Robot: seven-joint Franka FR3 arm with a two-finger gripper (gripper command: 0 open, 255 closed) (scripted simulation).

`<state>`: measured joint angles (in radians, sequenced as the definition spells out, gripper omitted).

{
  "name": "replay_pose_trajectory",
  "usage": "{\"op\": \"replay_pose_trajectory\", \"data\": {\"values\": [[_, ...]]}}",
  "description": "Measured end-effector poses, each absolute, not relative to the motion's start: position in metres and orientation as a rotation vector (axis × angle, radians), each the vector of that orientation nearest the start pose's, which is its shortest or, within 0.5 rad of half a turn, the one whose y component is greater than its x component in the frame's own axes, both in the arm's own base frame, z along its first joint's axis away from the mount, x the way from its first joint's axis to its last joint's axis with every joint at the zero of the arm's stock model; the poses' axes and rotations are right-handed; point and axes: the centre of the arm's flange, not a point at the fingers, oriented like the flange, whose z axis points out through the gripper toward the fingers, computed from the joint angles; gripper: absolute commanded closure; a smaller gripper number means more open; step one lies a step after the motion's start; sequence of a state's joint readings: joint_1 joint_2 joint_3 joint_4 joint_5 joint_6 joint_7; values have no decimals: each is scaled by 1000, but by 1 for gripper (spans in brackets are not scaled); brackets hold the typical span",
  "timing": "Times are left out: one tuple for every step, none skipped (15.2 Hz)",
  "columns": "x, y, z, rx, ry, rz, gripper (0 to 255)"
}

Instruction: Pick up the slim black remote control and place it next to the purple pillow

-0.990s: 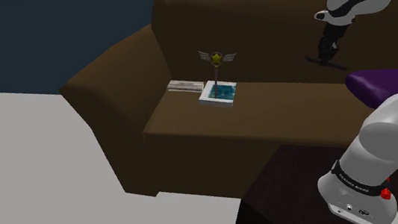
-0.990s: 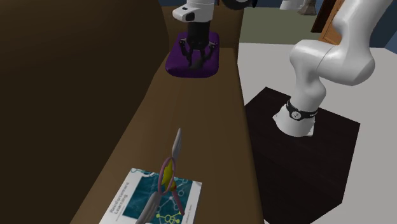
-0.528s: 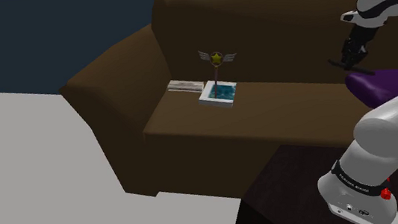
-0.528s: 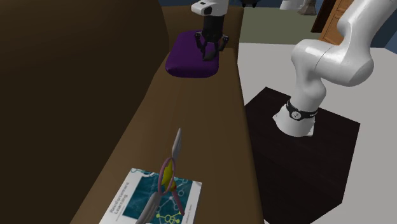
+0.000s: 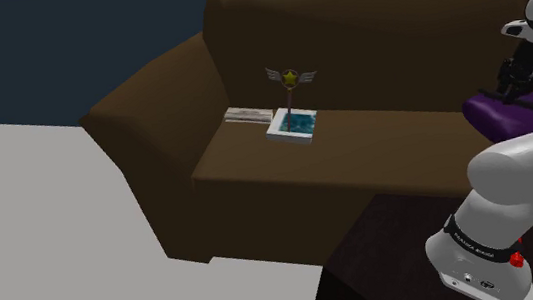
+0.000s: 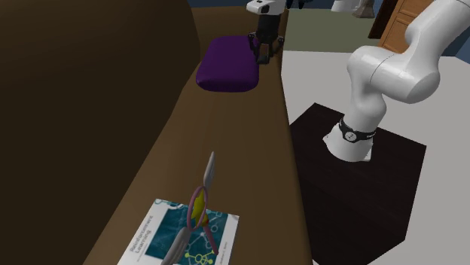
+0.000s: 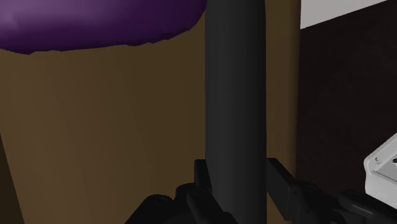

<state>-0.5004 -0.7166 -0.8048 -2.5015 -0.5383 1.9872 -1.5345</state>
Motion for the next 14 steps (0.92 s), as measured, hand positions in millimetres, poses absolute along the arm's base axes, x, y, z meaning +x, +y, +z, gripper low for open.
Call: {"op": "replay_pose_trajectory", "data": {"values": [[51,-395,449,-3091,-897,-21,255],[39,-398,451,-3091,-897,-21,255],[25,-402,451,-3091,-896,-21,255],[14,-401,450,-3091,-897,-21,255],[-3,-407,449,-3092,-894,-20,255],[-14,-405,452,-3092,-896,-21,255],[-29,-405,452,-3092,-895,-21,255],[-42,-409,451,-3092,-896,-21,255],[-55,-411,451,-3092,-897,-21,255],[-66,-411,450,-3091,-897,-21,255],[-81,-413,450,-3091,-896,-21,255],[-93,-411,452,-3092,-897,-21,255],[-105,-415,452,-3092,-897,-20,255],[-119,-415,448,-3091,-897,-21,255]]}}
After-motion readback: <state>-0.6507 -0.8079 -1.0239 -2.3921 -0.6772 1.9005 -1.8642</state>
